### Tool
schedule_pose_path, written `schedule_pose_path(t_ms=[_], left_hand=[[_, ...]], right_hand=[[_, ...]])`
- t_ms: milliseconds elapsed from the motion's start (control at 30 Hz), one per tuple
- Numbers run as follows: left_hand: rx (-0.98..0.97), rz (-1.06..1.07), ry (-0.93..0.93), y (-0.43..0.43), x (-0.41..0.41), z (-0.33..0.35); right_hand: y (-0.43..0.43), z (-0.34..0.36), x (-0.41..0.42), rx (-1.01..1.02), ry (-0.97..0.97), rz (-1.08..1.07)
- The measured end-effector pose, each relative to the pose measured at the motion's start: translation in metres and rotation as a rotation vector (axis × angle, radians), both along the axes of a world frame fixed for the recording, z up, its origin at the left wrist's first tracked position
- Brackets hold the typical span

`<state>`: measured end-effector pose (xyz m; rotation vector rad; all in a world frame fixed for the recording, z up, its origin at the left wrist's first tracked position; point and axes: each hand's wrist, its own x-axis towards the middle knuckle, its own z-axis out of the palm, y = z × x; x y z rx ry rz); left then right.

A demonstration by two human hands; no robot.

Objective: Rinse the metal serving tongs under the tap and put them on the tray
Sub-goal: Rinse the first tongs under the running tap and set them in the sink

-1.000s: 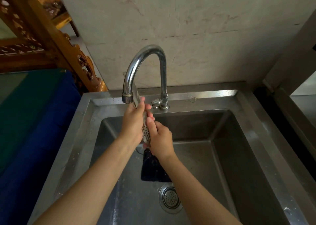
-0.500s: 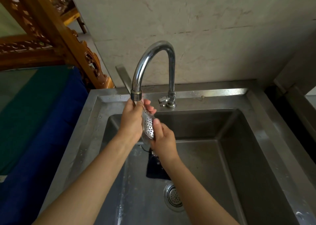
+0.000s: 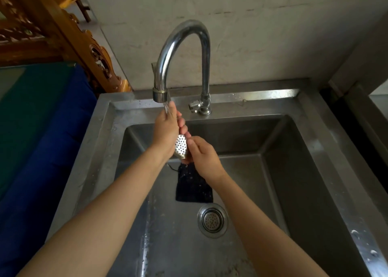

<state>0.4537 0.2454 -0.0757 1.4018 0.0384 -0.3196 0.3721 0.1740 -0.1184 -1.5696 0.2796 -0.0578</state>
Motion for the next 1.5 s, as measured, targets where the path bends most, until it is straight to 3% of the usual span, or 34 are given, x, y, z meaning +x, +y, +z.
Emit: schedule_pose_path(t_ms=[100,233,300,400,500,633,733,867,1100,1500], left_hand=[[0.161,-0.068,-0.066,0.003,0.000,-0.011],[0.404,-0.191,-0.214,0.011,-0.004,-0.035],[0.514,-0.231,-0.271,0.017,-0.014,-0.056],[0.832,-0.293,-0.432,0.037,-0.042,-0.101],[1.090,-0.518,-0.558,0.061,-0.080,-0.153],[1.191,-0.899,-0.547,0.082,-0.133,-0.206],[1.191,-1.019,-0.455,0.094,-0.165,-0.226],[1.306,-1.135,-0.471,0.099,-0.195,-0.239],[1.340,-1.141,-0.516,0.103,-0.231,-0.257],[1.474,-1.247,-0.356,0.085,-0.243,-0.263]], right_hand=[[-0.015,-0.018,-0.012,-0.274,0.118,0.139],[-0.038,-0.050,-0.041,-0.671,0.455,0.268],[-0.049,-0.065,-0.062,-0.729,0.626,0.283],[-0.061,-0.082,-0.094,-0.751,0.750,0.268],[-0.066,-0.093,-0.123,-0.756,0.836,0.277],[-0.062,-0.108,-0.164,-0.781,0.915,0.320],[-0.056,-0.120,-0.192,-0.765,1.007,0.354],[-0.051,-0.136,-0.216,-0.769,1.049,0.413],[-0.046,-0.147,-0.221,-0.835,1.002,0.483],[-0.050,-0.140,-0.224,-0.924,0.948,0.566]])
